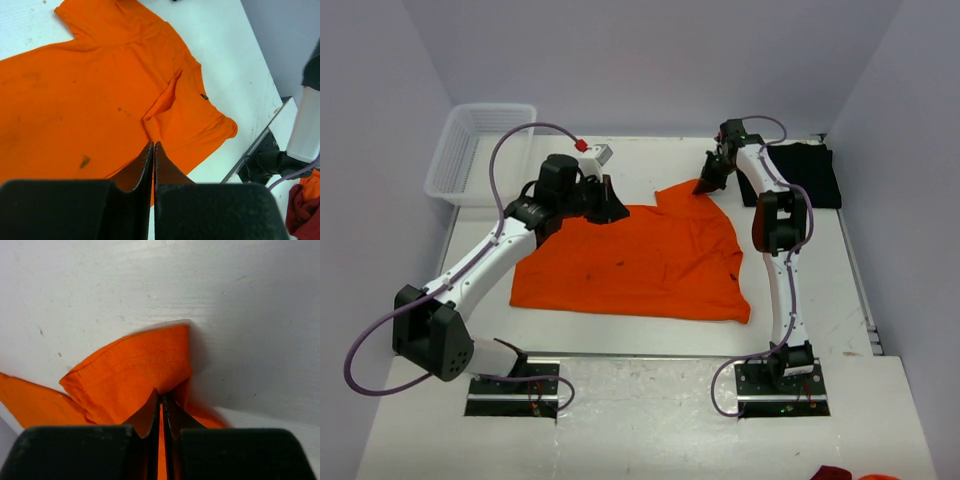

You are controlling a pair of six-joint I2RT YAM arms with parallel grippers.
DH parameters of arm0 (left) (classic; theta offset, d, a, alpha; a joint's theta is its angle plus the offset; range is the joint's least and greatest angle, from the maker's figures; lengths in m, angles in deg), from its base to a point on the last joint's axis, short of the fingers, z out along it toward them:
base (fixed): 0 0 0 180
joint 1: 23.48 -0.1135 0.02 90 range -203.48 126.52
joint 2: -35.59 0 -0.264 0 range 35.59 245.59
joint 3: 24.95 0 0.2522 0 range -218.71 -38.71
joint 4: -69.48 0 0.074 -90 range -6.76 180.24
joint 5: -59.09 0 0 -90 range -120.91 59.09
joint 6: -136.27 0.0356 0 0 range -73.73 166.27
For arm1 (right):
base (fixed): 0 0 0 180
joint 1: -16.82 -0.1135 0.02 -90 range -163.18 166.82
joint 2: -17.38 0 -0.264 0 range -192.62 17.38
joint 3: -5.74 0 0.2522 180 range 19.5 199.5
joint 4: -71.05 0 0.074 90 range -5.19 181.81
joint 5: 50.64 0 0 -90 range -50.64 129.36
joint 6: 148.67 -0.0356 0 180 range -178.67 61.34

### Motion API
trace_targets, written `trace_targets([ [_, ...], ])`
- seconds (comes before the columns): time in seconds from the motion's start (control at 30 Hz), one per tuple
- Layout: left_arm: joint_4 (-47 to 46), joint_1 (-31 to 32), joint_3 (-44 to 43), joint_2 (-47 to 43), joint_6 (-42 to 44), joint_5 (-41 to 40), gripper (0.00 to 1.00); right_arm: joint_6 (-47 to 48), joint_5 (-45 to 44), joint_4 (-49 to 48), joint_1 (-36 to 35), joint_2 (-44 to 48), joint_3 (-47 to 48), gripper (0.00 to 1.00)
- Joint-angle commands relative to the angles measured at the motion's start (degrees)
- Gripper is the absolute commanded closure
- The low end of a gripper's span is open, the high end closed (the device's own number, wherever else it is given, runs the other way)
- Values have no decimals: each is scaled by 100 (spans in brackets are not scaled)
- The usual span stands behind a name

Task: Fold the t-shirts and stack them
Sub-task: Grap the side of the flattened tshirt furthest away from the robot with both arms

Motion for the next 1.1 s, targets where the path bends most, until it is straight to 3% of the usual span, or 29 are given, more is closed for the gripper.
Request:
trace_targets([
  [0.0, -40, -53, 218, -23, 96, -376, 100, 442, -645, -697, -194, 705, -367, 100],
  [0.23, 689, -202, 280, 872, -475, -1618, 100, 978, -735, -1051, -238, 1417, -930, 100],
  [0.47, 672, -396, 236, 1550, -590, -1715, 100, 1357, -831, -1034, -396, 2138, -1773, 100],
  [0.67, 663, -449, 131, 1612, -669, -1680, 100, 1392, -1015, -1410, -923, 2955, -3301, 100],
  [0.97, 707, -563, -28, 1568, -643, -1671, 100, 804, -1454, -1981, -1653, 3605, -4946, 100],
  [1.07, 681, -616, -19, 1594, -608, -1592, 100, 637, -1534, -2395, -1688, 3904, -5508, 86],
])
